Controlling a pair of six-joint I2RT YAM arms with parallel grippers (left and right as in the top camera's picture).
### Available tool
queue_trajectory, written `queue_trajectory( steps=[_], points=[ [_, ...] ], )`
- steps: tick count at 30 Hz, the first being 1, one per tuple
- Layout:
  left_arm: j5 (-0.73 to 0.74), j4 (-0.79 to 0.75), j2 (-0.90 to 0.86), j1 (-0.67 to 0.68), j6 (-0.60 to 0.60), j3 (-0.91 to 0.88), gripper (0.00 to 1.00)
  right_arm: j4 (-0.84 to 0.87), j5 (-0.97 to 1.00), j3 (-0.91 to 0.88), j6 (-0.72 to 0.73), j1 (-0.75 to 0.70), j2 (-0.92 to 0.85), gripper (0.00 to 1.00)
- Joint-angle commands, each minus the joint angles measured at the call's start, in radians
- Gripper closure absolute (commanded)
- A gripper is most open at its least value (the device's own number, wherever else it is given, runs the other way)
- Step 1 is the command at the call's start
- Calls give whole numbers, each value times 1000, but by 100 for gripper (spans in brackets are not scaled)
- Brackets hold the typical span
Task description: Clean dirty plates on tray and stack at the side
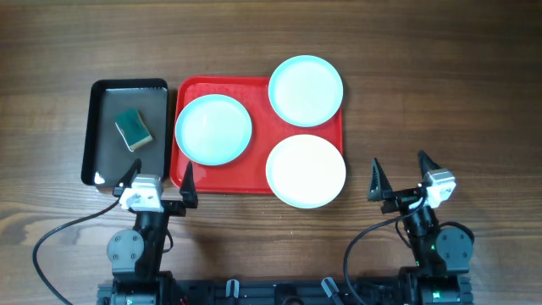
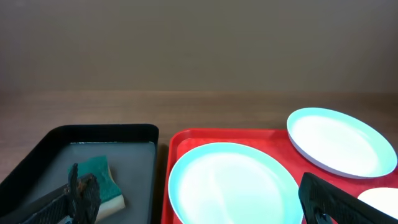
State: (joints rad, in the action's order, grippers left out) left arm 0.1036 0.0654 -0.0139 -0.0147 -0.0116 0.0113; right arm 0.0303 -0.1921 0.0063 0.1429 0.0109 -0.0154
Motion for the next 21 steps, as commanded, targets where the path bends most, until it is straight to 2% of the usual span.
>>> queue_trajectory(
  steps=[1, 4, 10, 17, 21],
  points=[
    [19, 0, -6, -3, 93, 83, 0, 13, -33, 34, 16, 5, 2, 0],
    [20, 37, -48, -3, 133, 201, 0, 13, -32, 102, 13, 5, 1, 0],
    [19, 260, -243, -3, 132, 526, 0, 5, -81, 270, 13, 5, -70, 0],
    [19, 570, -575, -3, 132, 927, 0, -84, -281, 535, -42, 5, -395, 0],
    [29, 813, -804, -3, 133, 1192, 0, -276, -341, 780, -42, 5, -637, 0]
  ],
)
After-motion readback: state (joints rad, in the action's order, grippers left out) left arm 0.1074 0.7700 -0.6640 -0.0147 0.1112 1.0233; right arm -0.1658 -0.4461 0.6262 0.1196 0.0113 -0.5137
